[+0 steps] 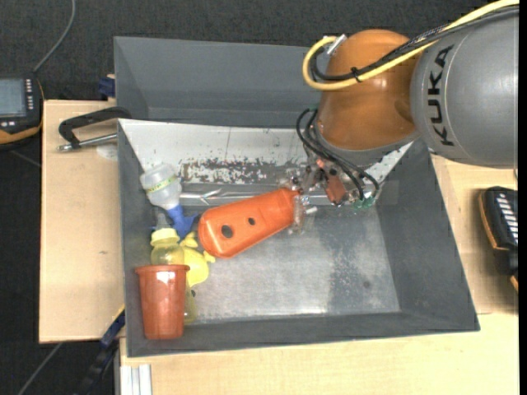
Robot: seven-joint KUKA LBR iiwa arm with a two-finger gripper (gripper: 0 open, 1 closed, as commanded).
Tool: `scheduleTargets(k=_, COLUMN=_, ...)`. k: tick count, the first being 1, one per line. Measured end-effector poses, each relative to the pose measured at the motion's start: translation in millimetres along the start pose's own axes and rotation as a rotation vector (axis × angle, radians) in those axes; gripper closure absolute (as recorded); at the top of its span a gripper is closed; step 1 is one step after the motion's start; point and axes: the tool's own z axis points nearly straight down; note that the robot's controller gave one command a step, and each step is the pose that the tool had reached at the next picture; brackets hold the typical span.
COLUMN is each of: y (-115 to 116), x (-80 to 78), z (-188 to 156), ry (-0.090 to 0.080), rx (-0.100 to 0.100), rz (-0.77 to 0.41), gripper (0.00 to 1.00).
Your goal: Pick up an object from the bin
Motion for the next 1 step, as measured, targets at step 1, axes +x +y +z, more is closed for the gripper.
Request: scheduleTargets(k=1, y=-3.6, x=-31.2, z=-136.8, ry=-0.005, rx=0.001, rz=0.032, gripper=1.0)
